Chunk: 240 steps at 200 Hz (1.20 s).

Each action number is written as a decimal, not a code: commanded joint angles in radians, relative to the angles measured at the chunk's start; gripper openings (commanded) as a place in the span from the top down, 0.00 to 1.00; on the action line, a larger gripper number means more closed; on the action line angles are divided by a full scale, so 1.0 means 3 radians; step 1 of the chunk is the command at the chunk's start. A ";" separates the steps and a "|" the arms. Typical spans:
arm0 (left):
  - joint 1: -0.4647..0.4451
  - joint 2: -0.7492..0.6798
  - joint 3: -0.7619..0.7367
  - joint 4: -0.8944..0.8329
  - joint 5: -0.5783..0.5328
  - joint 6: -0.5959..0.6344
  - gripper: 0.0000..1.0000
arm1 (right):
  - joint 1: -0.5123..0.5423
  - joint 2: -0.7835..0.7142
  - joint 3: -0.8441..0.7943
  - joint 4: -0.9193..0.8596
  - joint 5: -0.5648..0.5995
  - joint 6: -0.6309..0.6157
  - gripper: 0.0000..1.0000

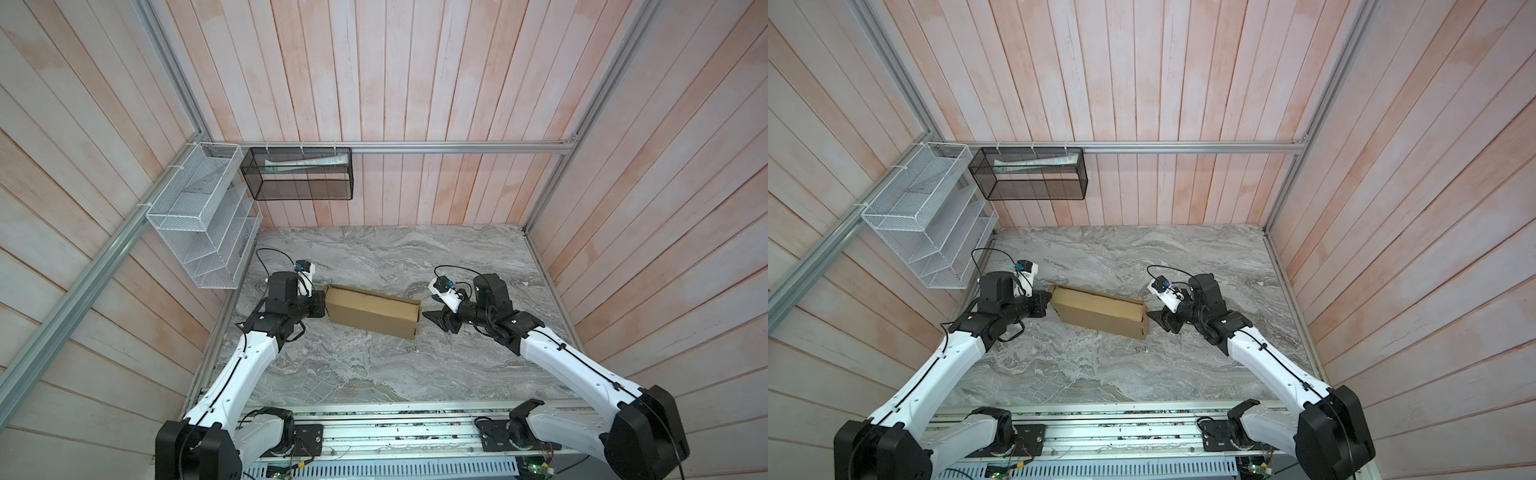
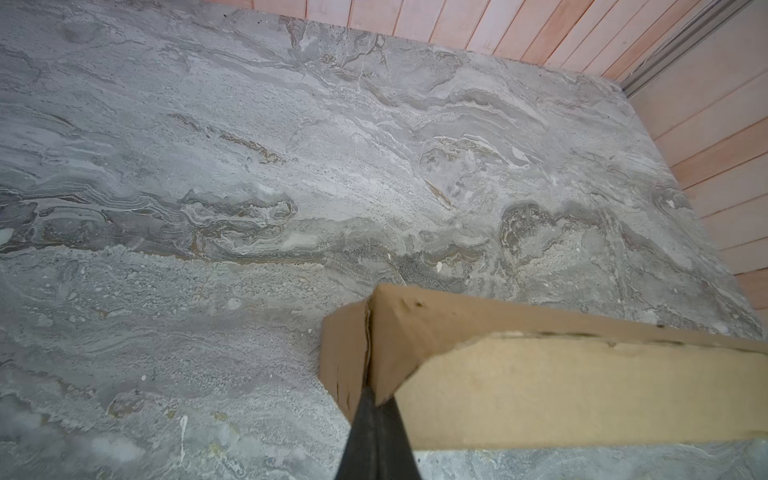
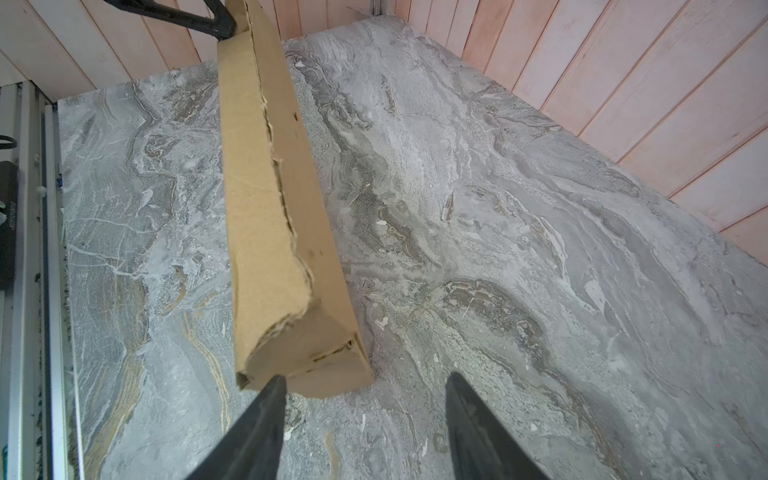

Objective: Fold the paper box

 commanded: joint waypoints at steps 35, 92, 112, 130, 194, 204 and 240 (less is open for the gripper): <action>-0.0016 0.0033 -0.0065 -0.0131 0.0051 -0.0028 1.00 | 0.0020 0.0167 0.0223 0.0061 -0.0183 -0.0033 0.39; -0.0016 0.0033 -0.0063 -0.0131 0.0054 -0.0028 1.00 | 0.0049 0.0216 0.0290 0.0052 -0.0208 -0.0044 0.39; -0.0016 0.0033 -0.0066 -0.0131 0.0054 -0.0028 1.00 | 0.0069 0.0212 0.0309 0.0040 -0.0213 -0.0052 0.39; -0.0017 0.0029 -0.0063 -0.0132 0.0065 -0.0028 1.00 | 0.0077 0.0214 0.0328 0.0017 -0.0207 -0.0061 0.39; -0.0016 0.0018 -0.0068 -0.0139 0.0051 -0.0033 1.00 | 0.0085 0.0153 0.0358 -0.0091 -0.0153 -0.0088 0.39; -0.0016 0.0013 -0.0068 -0.0136 0.0040 -0.0038 1.00 | 0.0086 0.0122 0.0357 -0.0124 -0.0120 -0.0099 0.40; -0.0016 0.0033 -0.0063 -0.0147 0.0017 -0.0038 1.00 | 0.0087 -0.0006 0.0335 -0.0220 0.0034 -0.0161 0.39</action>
